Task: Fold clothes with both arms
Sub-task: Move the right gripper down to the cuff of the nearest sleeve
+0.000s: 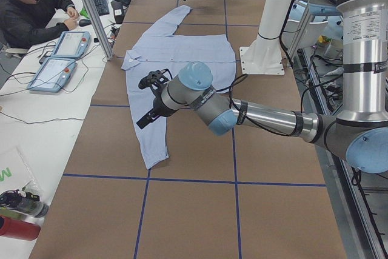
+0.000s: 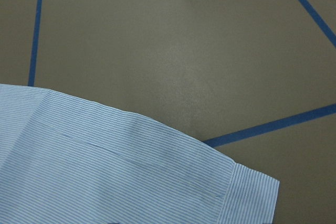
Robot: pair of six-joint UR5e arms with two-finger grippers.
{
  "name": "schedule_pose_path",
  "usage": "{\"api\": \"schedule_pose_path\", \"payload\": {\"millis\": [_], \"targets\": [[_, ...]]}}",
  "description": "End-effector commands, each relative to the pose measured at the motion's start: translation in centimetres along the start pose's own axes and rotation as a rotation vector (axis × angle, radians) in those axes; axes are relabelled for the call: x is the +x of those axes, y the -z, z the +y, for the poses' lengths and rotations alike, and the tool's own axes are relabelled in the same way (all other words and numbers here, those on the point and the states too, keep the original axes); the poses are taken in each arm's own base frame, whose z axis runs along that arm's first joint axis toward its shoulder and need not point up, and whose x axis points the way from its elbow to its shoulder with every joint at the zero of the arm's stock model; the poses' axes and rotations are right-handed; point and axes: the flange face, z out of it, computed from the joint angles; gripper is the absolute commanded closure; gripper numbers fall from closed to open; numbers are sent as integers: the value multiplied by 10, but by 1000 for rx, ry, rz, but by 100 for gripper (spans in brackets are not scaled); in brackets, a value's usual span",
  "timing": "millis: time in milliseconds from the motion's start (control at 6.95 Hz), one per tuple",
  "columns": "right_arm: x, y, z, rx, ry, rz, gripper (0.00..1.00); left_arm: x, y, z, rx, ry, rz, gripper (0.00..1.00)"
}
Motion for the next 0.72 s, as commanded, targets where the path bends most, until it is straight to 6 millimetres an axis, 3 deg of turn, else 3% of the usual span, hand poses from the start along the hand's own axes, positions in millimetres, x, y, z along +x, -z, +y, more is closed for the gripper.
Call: {"api": "schedule_pose_path", "payload": {"millis": [0,288,576], "targets": [[1,-24,35,42,-23,48,25,0,0,0,0,-1,0,0],[13,-33,40,41,-24,77,35,0,0,0,-1,0,0,0],[20,-38,41,42,-22,93,35,0,0,1,-1,0,0,0]]}}
